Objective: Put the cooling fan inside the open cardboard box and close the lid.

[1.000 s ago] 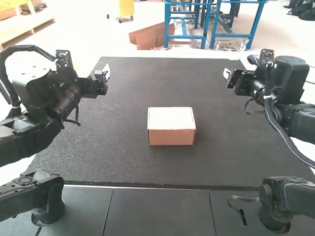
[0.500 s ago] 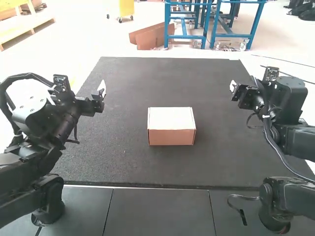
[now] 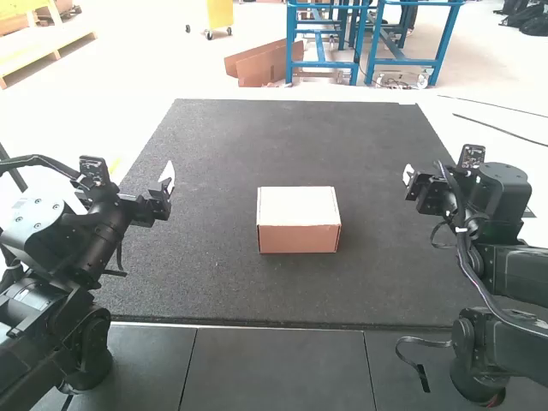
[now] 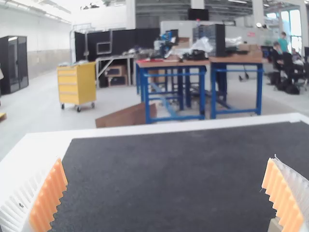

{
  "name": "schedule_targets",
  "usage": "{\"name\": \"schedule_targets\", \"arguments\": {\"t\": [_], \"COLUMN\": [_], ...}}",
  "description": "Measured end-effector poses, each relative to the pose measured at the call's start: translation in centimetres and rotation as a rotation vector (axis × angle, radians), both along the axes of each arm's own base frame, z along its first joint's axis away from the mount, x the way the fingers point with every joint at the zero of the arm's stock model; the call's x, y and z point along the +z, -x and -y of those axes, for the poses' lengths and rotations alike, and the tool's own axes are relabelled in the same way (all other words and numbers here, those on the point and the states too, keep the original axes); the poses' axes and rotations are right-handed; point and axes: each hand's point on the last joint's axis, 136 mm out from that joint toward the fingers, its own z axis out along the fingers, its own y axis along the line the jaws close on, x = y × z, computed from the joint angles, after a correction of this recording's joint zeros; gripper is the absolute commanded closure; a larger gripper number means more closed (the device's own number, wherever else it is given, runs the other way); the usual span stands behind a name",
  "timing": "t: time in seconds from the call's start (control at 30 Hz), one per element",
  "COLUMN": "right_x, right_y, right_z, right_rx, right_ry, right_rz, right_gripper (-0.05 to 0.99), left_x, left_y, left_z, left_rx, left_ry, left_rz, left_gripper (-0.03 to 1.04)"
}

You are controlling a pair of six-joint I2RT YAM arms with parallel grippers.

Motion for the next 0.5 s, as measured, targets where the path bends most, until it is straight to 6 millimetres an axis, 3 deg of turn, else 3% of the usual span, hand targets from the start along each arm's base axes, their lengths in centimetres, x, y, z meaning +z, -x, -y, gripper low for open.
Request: {"name": "schedule_targets", "arguments": {"t": [0.17, 0.5], "right_x": [-0.8, -0.5], "right_y": [0.7, 2.2], "right_z": [0.9, 1.0], "right_rx": [-0.028, -0.032], "right_ry": [0.002, -0.003], "right_rz": [-0.003, 0.027], "right_gripper": [0.02, 0.02], "left_x": [-1.4, -4.6], "left_y": [-0.2, -0.5], "left_z": [0.1, 0.2], "left_rx": [-0.001, -0.002], "left_ry": [-0.012, -0.048], "left_rz": [-0.057, -0.182], "left_gripper": [0.05, 0.05]}}
